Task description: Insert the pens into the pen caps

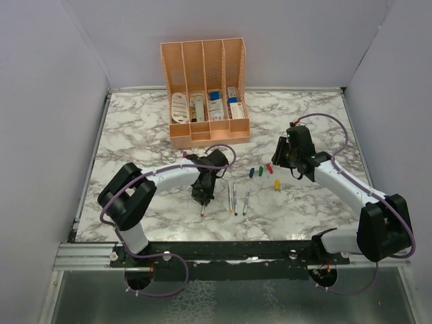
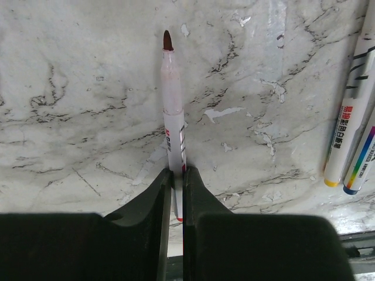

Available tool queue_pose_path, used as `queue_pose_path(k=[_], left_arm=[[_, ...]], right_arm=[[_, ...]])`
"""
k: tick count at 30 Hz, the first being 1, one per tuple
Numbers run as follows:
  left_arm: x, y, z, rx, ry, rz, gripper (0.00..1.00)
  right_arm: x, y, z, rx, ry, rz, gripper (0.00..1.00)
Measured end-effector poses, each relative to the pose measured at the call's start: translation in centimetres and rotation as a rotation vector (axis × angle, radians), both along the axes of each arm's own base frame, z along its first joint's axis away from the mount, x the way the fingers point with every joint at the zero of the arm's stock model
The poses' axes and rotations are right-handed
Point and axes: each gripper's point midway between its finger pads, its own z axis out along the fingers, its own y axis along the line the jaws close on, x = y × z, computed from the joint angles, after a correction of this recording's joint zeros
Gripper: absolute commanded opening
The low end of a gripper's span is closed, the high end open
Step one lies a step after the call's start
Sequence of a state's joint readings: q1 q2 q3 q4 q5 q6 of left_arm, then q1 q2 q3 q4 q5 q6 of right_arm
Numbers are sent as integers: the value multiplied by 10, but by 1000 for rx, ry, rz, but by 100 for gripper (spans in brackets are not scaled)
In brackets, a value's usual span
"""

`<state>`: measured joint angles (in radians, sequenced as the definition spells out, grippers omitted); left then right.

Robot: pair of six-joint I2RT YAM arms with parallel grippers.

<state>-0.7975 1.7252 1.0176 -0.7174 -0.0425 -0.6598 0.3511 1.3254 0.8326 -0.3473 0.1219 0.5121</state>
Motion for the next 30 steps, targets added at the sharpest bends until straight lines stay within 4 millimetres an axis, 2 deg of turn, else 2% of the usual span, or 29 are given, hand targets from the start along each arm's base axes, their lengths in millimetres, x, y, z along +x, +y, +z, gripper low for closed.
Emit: queue_pose_path(k=[9,20,30], left_arm=[[-1,-1,-1,-42,47,-27,0],[4,-5,7,-55,42,-76,0],[19,-8,10,-51,-17,-111,0]], right_arm=[[0,0,-2,-7,4,4,36],[10,0,-27,-81,99,32,35],[4,-4,-52,-129,190,49,33]])
